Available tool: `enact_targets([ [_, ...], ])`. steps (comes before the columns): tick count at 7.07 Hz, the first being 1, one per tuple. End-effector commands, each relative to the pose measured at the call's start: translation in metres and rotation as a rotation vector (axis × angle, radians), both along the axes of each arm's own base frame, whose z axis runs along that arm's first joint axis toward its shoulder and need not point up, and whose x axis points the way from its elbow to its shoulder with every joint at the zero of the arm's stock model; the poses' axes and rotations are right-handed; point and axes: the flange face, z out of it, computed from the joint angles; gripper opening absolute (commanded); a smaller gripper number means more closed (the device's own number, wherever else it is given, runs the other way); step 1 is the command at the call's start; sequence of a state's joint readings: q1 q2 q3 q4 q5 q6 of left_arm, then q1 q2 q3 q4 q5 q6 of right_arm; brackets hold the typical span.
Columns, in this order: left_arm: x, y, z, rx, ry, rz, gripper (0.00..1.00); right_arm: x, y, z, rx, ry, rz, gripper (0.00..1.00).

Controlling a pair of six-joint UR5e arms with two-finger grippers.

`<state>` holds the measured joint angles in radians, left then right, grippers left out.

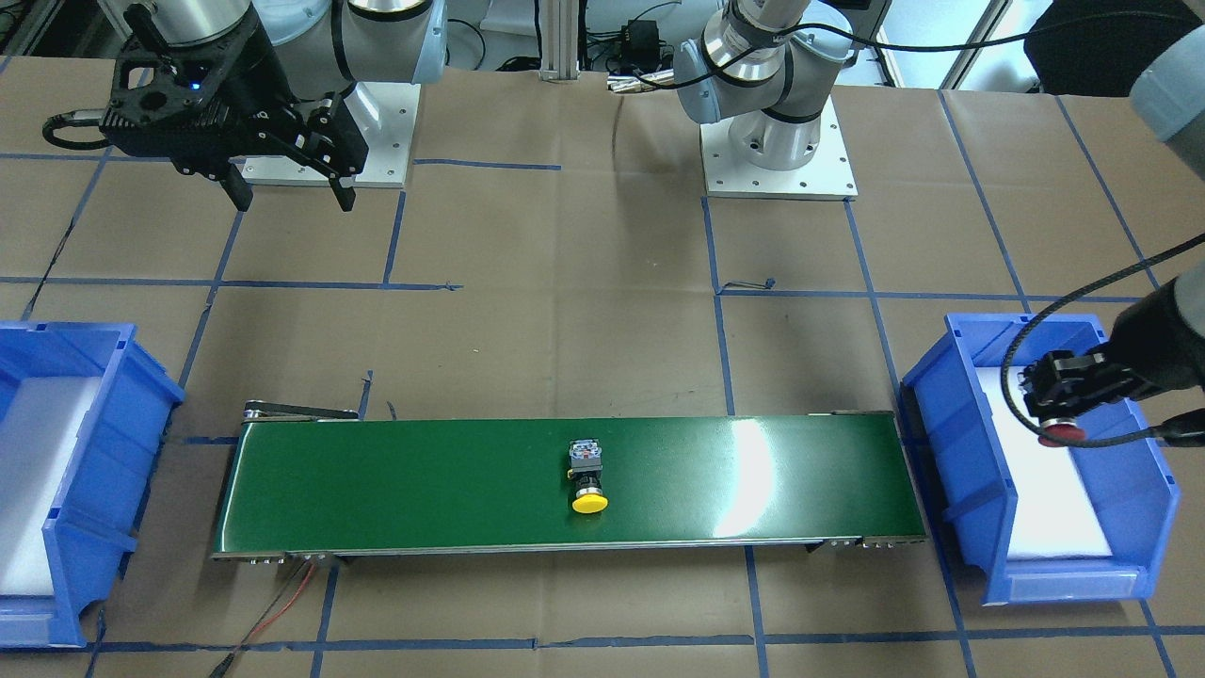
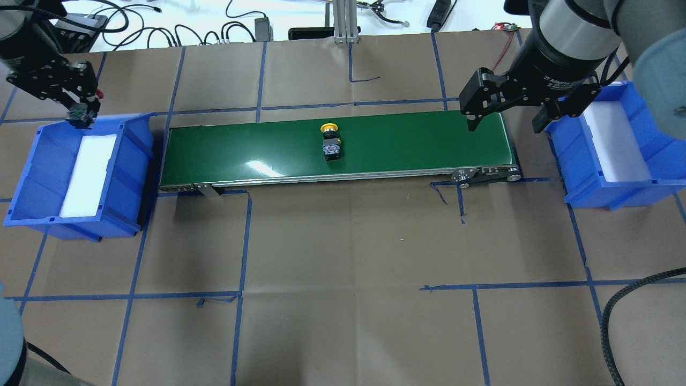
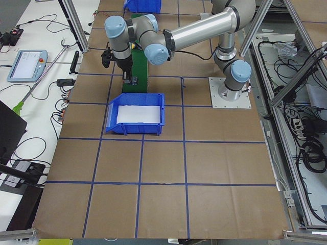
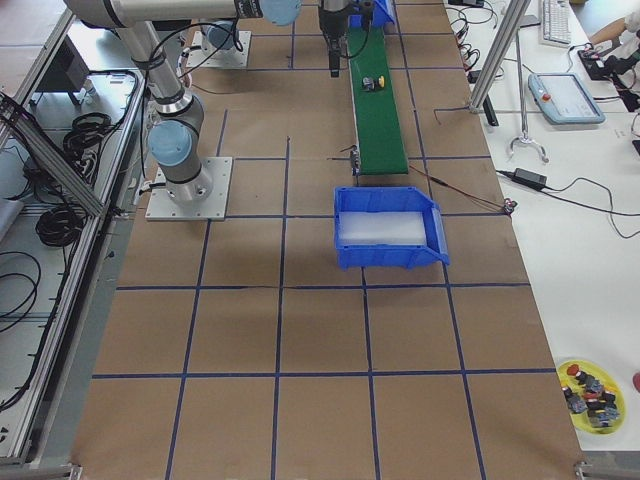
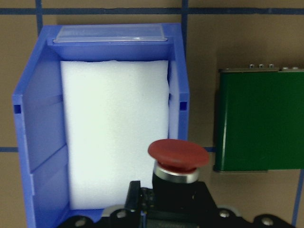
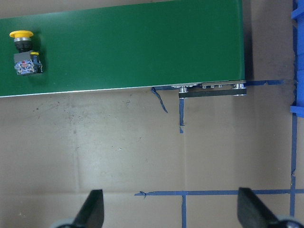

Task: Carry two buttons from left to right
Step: 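Carry the red button onto the conveyor's near end and lower it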

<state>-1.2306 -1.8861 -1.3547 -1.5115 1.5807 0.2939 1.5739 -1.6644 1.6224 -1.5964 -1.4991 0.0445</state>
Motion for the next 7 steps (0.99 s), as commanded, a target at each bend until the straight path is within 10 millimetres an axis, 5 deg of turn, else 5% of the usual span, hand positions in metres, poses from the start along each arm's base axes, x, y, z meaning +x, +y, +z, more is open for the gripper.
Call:
enact_targets([
  [1,-0.075,-0.003,-0.003,0.006,-0.003,0.035,0.0,0.0,0.0,0.0,0.0,0.001,0.0,1.0],
  [4,-0.095,-0.005,-0.023,0.039,-0.001,0.11,0.0,0.0,0.0,0.001,0.003,0.001,0.0,1.0],
  [7,-0.101,-0.002,-0.089,-0.047,-0.013,0.112,0.0,0.001,0.001,0.0,0.004,0.0,0.003,1.0],
])
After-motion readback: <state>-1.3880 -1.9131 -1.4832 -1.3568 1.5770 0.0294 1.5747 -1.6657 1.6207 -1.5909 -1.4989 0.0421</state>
